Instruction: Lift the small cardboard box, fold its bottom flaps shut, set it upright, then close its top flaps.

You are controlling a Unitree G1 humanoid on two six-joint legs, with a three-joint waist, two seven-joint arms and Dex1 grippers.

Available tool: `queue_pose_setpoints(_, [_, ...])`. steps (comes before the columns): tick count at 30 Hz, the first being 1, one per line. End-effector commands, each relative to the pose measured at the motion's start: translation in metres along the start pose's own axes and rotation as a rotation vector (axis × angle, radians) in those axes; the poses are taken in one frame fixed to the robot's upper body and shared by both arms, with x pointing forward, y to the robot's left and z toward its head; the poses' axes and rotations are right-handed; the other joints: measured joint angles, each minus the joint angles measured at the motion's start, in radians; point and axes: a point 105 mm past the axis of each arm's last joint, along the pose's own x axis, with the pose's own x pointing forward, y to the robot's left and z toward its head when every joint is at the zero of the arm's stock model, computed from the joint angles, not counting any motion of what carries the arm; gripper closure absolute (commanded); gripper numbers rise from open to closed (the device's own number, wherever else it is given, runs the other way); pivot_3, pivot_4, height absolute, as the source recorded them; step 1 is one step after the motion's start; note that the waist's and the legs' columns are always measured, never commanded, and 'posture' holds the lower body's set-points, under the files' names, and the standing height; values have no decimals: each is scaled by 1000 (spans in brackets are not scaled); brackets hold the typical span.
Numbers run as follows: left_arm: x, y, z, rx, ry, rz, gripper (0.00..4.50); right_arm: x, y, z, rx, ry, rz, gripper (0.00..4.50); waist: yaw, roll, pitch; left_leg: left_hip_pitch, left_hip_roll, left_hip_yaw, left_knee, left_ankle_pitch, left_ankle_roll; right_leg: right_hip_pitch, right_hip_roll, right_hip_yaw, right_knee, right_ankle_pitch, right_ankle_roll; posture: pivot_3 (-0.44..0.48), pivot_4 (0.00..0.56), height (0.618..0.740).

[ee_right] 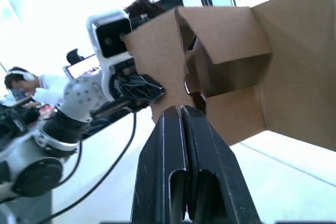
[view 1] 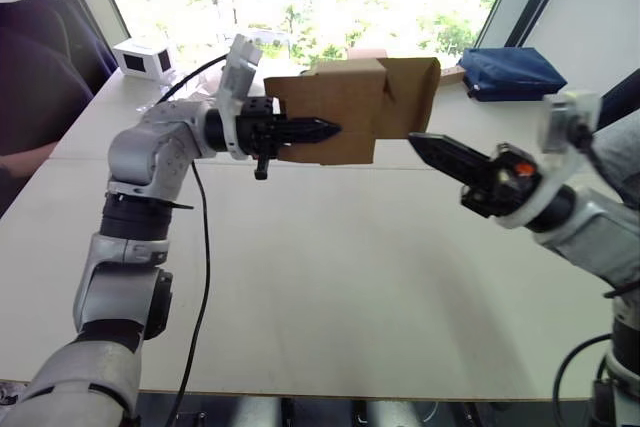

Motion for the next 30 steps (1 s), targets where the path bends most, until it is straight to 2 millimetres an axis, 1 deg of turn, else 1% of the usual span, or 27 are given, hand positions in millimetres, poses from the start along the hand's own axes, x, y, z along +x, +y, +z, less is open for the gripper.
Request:
queue_pose_setpoints(1, [3, -9, 22, 72, -33, -40, 4500, -16, -24, 26, -40, -109, -118, 4469, -1, 0, 0, 0, 0, 0, 0, 0, 0, 0, 0, 0, 0, 0, 0, 0, 150, 740])
queue_pose_setpoints(5, [6, -15, 25, 83, -30, -68, 4500, -19, -55, 28, -94, -119, -236, 4469, -3, 0, 0, 0, 0, 0, 0, 0, 0, 0, 1, 0, 0, 0, 0, 0, 150, 740])
queue_pose_setpoints(7, [6, -17, 30, 88, -40, -76, 4500, -15, -60, 27, -74, -150, -233, 4469, -3, 0, 0, 0, 0, 0, 0, 0, 0, 0, 1, 0, 0, 0, 0, 0, 150, 740])
queue_pose_setpoints(9, [7, -21, 32, 86, -49, -86, 4500, -13, -61, 21, -63, -145, -229, 4469, -3, 0, 0, 1, 1, 0, 0, 0, 0, 0, 2, 0, 0, 0, 0, 0, 150, 740])
queue_pose_setpoints(14, [8, -33, 32, 71, -44, -134, 4500, -9, -71, 13, -75, -133, -276, 4469, -2, 1, 0, 0, 1, 0, 0, 0, 0, 0, 2, 0, 1, 0, 1, 0, 150, 740])
queue_pose_setpoints(18, [10, -34, 31, 63, -42, -140, 4500, -1, -74, 3, -89, -91, -272, 4469, -2, 1, 0, 0, 0, 0, 0, 0, 0, 0, 1, 0, 1, 0, 1, 0, 150, 740])
queue_pose_setpoints(20, [10, -29, 29, 57, -39, -124, 4500, 7, -70, 2, -74, -100, -235, 4469, -2, 1, 0, 0, 0, 0, 0, 0, 0, 0, 1, 0, 1, 0, 1, 0, 150, 740])
queue_pose_setpoints(21, [10, -25, 27, 58, -33, -107, 4500, 12, -64, 2, -62, -105, -197, 4469, -2, 1, 0, 0, 0, 0, 0, 0, 0, 0, 1, 0, 1, 0, 1, 0, 150, 740])
queue_pose_setpoints(24, [9, -18, 25, 63, -28, -79, 4500, 25, -35, 2, -2, -131, -63, 4469, -3, 1, 0, 1, 1, 0, 0, 0, 0, 0, 2, 0, 1, 0, 1, 0, 150, 740])
queue_pose_setpoints(28, [10, -15, 25, 62, -37, -73, 4500, 29, -13, -1, 43, -140, 16, 4469, -2, 1, 0, 0, 1, 0, 0, 0, 0, 0, 2, 0, 1, 0, 1, 0, 150, 740])
queue_pose_setpoints(30, [10, -15, 25, 60, -42, -72, 4500, 29, -8, -4, 56, -134, 26, 4469, 0, 1, 0, 0, 1, 0, 0, 0, 0, 0, 2, 0, 1, 0, 1, 0, 150, 740])
